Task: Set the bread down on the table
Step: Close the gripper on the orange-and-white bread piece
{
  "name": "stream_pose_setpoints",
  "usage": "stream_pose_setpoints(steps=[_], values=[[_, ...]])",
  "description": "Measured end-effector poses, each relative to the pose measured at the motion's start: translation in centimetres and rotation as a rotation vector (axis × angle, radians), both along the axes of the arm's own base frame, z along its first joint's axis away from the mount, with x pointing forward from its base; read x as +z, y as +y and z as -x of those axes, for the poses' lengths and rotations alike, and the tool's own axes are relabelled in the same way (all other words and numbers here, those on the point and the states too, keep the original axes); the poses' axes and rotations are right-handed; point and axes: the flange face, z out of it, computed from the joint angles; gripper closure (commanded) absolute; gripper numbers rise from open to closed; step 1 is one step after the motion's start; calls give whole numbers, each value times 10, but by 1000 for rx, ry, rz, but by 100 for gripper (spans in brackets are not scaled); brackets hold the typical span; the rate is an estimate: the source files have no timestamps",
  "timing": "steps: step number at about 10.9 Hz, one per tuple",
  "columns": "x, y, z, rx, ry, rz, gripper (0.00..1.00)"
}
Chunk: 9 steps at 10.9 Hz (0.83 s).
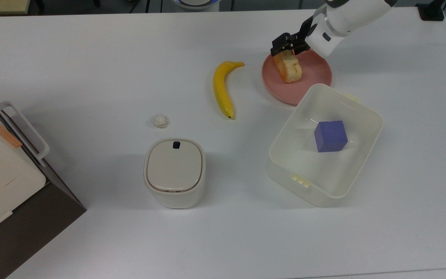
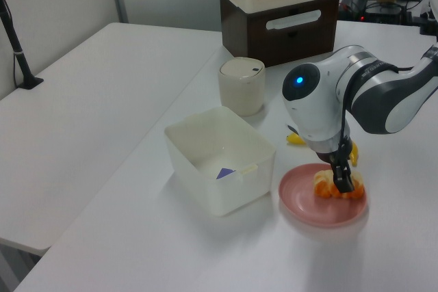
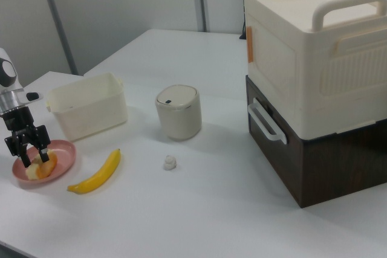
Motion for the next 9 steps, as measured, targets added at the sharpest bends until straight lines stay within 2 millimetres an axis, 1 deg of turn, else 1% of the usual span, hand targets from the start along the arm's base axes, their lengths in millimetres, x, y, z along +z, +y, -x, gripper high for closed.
stream_pose_setpoints(steps=[7,8,9], values=[[-1,-1,-1,-4,1,0,100],[2,-2,-4,-9,-5,-4,100],[9,-7,-12,-24,-18,-12,100]])
